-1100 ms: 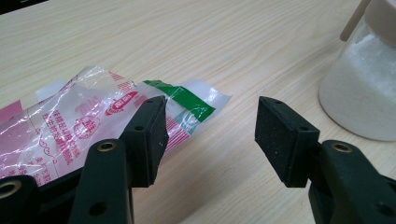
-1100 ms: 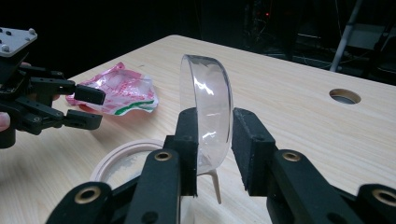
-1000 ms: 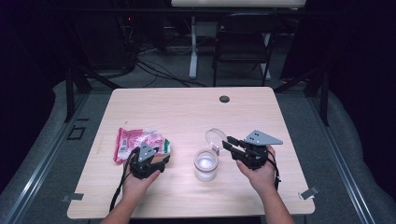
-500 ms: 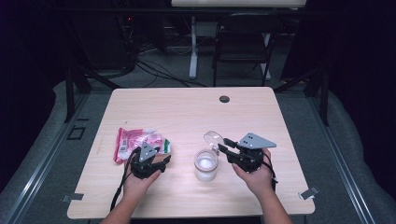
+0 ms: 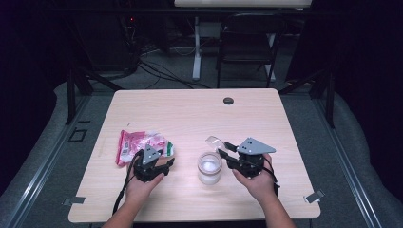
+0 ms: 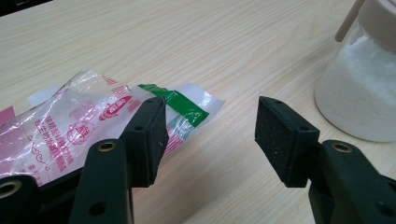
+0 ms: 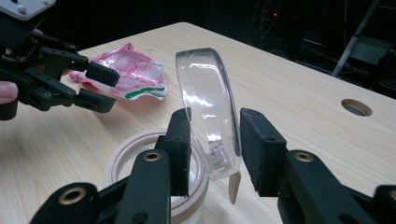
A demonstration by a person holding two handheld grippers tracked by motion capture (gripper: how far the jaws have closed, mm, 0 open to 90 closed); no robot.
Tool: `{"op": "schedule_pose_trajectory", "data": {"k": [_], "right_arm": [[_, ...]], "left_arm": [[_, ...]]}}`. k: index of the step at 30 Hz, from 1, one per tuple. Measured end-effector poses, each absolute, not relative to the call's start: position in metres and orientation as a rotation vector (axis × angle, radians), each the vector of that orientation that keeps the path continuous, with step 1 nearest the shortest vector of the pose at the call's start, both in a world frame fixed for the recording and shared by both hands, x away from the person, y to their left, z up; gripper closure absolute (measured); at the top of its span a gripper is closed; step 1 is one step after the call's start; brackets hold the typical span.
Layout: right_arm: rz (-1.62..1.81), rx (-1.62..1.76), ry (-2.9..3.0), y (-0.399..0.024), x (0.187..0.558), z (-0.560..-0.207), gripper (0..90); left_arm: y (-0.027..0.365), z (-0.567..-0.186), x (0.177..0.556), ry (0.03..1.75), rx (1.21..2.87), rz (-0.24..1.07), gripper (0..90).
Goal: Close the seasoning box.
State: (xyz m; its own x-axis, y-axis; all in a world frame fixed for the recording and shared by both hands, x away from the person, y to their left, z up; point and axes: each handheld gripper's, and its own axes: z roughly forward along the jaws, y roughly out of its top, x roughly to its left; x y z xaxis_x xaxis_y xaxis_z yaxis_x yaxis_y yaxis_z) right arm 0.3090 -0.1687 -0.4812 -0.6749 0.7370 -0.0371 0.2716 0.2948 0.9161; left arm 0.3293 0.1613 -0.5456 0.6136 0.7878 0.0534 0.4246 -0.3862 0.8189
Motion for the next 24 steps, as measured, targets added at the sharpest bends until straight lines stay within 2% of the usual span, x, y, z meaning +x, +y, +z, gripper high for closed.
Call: {"op": "schedule_pose_trajectory", "data": {"k": [24], "right_arm": [[1.209,0.753,2.126,-0.145,0.3,-0.49,57.0]], "left_arm": [[0.162,-0.545,0.329,0.953,2.024,0.576,43.6]]}}
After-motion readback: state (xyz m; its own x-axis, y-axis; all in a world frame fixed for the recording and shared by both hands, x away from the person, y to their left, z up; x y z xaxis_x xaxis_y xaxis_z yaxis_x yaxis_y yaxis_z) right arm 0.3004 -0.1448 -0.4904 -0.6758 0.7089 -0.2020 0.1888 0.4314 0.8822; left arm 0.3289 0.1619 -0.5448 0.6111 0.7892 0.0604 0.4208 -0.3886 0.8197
